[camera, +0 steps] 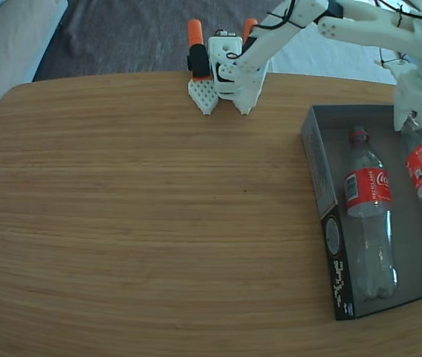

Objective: Grasp the bottles and put them in the box.

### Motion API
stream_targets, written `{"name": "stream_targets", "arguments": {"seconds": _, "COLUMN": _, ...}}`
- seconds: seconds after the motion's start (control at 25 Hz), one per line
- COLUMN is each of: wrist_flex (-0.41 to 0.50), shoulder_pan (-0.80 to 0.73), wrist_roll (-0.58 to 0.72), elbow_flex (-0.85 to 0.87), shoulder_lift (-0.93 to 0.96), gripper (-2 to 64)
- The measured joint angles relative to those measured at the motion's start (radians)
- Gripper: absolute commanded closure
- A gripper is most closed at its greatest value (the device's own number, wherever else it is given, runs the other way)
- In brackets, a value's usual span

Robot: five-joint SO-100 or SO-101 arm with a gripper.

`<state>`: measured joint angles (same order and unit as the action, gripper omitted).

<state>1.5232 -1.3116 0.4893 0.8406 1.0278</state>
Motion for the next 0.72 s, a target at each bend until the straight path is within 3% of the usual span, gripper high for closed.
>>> {"name": "stream_targets", "arguments": {"seconds": 0.44, "wrist_flex": -0.038, "shoulder_pan": 0.014, "wrist_roll": -0.003, "elbow_flex": 0.0, "shoulder_lift": -0.02, "gripper": 59.6}}
{"name": "stream_targets", "arguments": {"seconds": 0.48, "wrist_flex": -0.041, "shoulder_pan": 0.014, "wrist_roll": -0.003, "elbow_flex": 0.0, "shoulder_lift": -0.02, "gripper": 55.4}}
{"name": "stream_targets", "arguments": {"seconds": 0.64, "wrist_flex": -0.029, "shoulder_pan": 0.02, "wrist_roll": -0.017, "elbow_flex": 0.0, "shoulder_lift": -0.02, "gripper": 25.9}}
{"name": "stream_targets", "arguments": {"seconds": 0.72, "wrist_flex": -0.026, "shoulder_pan": 0.029, "wrist_roll": -0.063, "elbow_flex": 0.0, "shoulder_lift": -0.02, "gripper": 24.8}}
